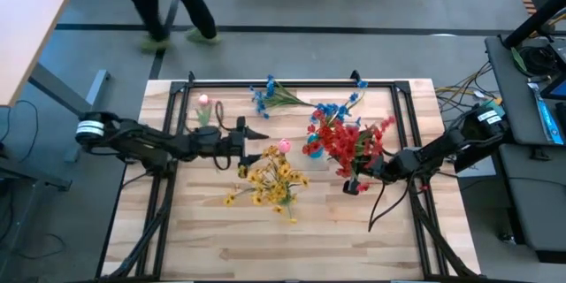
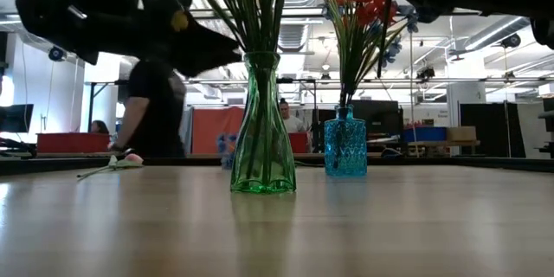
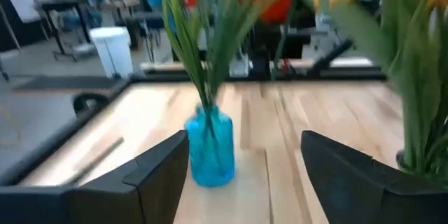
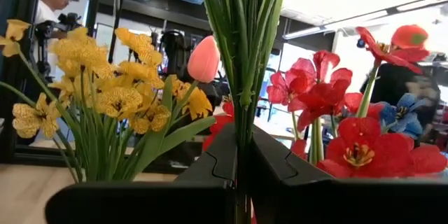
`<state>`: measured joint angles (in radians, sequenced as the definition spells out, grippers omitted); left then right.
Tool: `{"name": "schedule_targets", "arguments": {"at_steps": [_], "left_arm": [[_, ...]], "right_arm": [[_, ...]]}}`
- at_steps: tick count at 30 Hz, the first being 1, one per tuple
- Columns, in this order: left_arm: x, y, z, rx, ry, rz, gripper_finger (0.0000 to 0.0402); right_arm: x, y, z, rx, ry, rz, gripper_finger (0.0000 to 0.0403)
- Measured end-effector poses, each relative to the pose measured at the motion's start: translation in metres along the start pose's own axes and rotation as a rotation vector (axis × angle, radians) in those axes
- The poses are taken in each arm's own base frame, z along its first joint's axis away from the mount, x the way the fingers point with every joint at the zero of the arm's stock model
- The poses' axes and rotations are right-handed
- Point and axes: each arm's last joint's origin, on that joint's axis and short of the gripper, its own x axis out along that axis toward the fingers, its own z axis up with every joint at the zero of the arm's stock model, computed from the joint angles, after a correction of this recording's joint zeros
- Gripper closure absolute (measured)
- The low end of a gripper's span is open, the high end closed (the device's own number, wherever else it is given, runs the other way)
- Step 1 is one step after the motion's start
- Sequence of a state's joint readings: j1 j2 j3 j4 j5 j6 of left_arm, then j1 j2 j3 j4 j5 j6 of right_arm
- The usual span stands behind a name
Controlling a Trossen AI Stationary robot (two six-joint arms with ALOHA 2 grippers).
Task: Sort flowers into vase by color
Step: Put the red flowers into the blue flower vase
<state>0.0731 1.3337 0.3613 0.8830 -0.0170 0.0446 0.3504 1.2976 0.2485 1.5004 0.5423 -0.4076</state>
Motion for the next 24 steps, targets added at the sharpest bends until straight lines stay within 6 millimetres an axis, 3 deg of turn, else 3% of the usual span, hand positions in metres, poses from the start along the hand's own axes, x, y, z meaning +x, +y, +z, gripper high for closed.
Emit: {"name": "schedule_targets", "arguments": {"at_steps": [5,13,19,24], "left_arm": [[0.019,0.003,-0.003,0.034,0.036,0.025,0.0103],[0.03,0.021,-0.011,-0.148,0.123,0.049,0.0091],[0.038,0.028,-0.015,-0.008,0.027,-0.046,0.0091],[0.05,0.032,-0.035,0.014,0.013,-0.065,0.0091]], "right_arm": [[-0.001,0.0,-0.002,0.036,0.012,0.005,0.039],[-0.007,-0.001,-0.009,0.038,0.044,0.017,0.039],[-0.007,-0.009,-0.011,0.023,0.022,-0.024,0.039],[-0.002,-0.018,-0.015,0.048,-0.006,-0.007,0.039]]}}
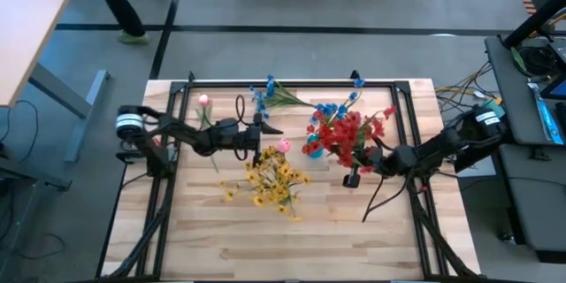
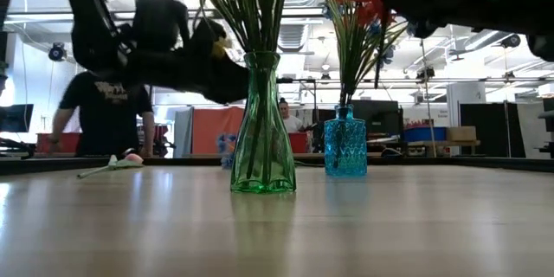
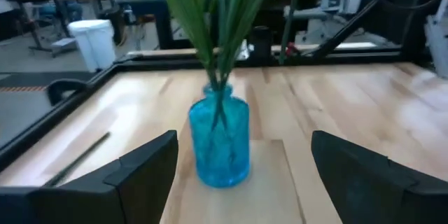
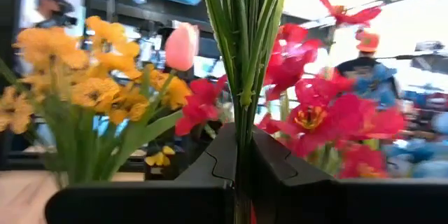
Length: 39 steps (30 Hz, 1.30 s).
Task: Sort flowers into vase by color
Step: Put the red flowers into the blue flower vase
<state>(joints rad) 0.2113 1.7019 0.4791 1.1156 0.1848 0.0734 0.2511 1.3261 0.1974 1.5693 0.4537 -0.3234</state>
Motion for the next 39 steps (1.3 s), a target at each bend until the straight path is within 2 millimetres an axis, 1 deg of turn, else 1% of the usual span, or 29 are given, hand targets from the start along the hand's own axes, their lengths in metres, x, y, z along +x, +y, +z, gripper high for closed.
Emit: {"name": "schedule_targets", "arguments": {"at_steps": [4,8,12,15,22,26,34,39], "left_arm": [[0.016,0.004,-0.009,-0.021,-0.038,-0.047,0.0091],[0.03,0.011,-0.02,-0.023,-0.047,-0.049,0.0091],[0.037,0.017,-0.032,-0.05,-0.049,-0.041,0.0091],[0.044,0.019,-0.036,-0.06,-0.081,-0.047,0.0091],[0.062,0.023,-0.046,-0.069,-0.084,-0.102,0.0091],[0.068,0.028,-0.052,-0.073,-0.082,-0.126,0.0091],[0.075,0.037,-0.058,-0.063,-0.085,-0.139,0.0091],[0.086,0.039,-0.066,-0.074,-0.086,-0.179,0.0091]], "right_arm": [[0.003,-0.002,-0.005,-0.002,0.016,-0.002,0.039],[0.003,-0.002,-0.005,-0.008,0.016,-0.002,0.039],[0.002,-0.002,-0.006,-0.004,0.018,0.002,0.039],[0.002,-0.002,-0.006,-0.004,0.02,0.003,0.039],[0.002,-0.002,-0.006,-0.01,0.022,0.001,0.039],[0.002,-0.002,-0.007,-0.006,0.023,0.001,0.039],[0.002,-0.003,-0.007,-0.018,0.031,-0.019,0.039],[0.003,-0.005,-0.007,-0.03,0.035,-0.039,0.039]]}}
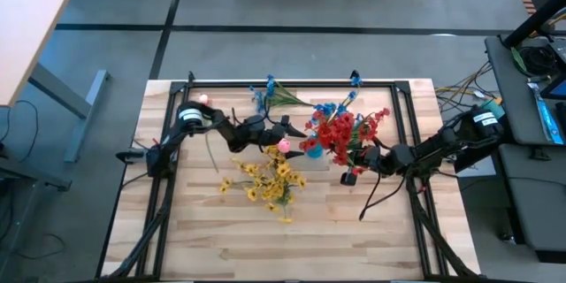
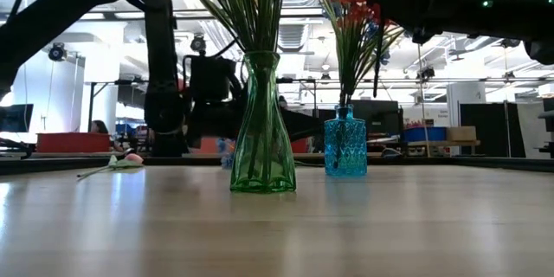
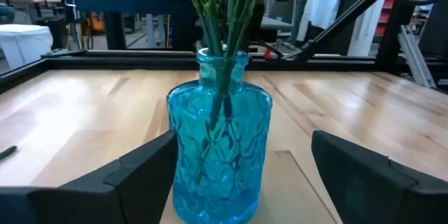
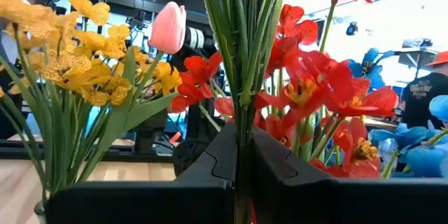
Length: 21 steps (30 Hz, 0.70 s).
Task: Sort flowers into vase by color
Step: Put the red flowers into the blue flower vase
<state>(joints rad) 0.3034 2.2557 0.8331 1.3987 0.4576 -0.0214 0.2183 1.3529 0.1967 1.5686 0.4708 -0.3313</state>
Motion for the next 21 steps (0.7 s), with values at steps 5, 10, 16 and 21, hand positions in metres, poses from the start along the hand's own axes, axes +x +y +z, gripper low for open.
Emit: {"name": "schedule_targets", "arguments": {"at_steps": [5,10,16,21], "left_arm": [[0.004,0.004,-0.007,-0.025,-0.004,0.004,0.0091],[0.007,0.007,-0.006,-0.015,-0.018,0.009,0.0091],[0.01,0.009,-0.004,-0.001,-0.019,0.01,0.0091],[0.017,0.013,-0.005,0.008,0.023,0.013,0.0091]], "right_arm": [[0.007,0.0,0.005,0.017,-0.024,-0.018,0.039],[0.017,-0.005,0.007,0.013,-0.027,-0.062,0.039],[0.019,-0.011,0.004,0.02,-0.012,-0.106,0.039],[0.02,-0.014,0.003,0.015,-0.002,-0.116,0.039]]}}
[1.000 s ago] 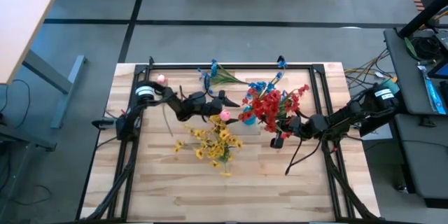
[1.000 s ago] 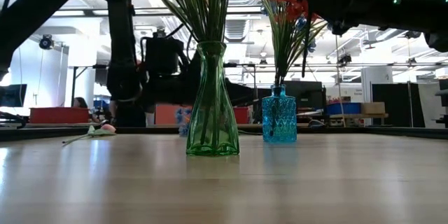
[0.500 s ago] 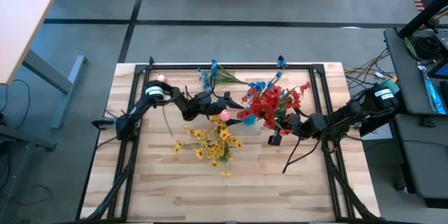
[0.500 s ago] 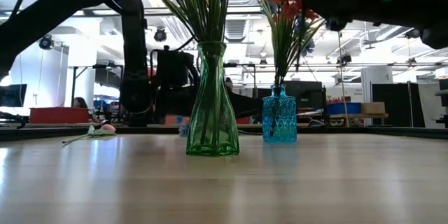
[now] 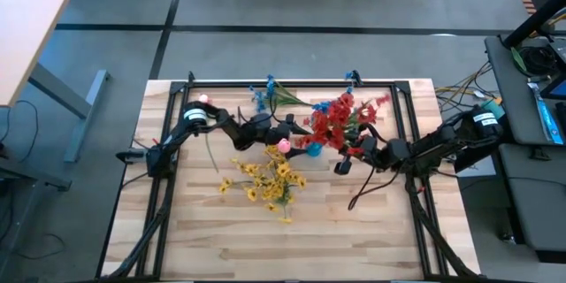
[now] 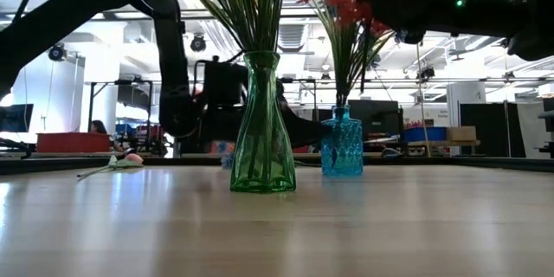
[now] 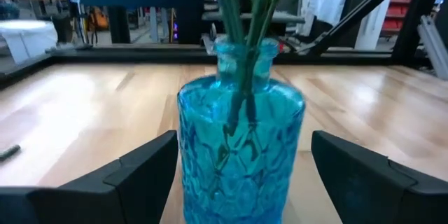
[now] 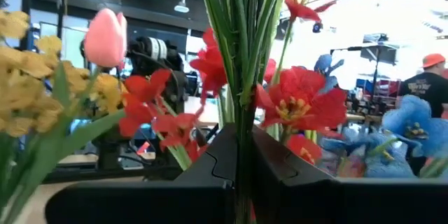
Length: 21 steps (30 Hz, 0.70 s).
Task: Sort flowers into vase by color
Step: Put the red flowers into the blue flower vase
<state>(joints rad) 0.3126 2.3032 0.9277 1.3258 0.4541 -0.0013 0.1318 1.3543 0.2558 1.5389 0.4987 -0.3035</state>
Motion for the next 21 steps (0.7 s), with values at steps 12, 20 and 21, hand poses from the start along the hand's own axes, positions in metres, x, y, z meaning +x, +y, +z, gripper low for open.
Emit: {"name": "schedule_targets", "arguments": {"at_steps": [12,20,21], "left_arm": [[0.008,0.004,0.003,-0.006,0.024,0.0,0.0091],[0.016,0.001,0.007,0.033,0.019,-0.059,0.0091],[0.017,0.001,0.007,0.035,0.02,-0.064,0.0091]], "right_arm": [[0.0,0.001,-0.005,-0.001,0.032,0.01,0.039],[0.0,0.001,-0.005,0.004,0.035,0.009,0.039],[0.0,0.001,-0.005,0.003,0.035,0.009,0.039]]}}
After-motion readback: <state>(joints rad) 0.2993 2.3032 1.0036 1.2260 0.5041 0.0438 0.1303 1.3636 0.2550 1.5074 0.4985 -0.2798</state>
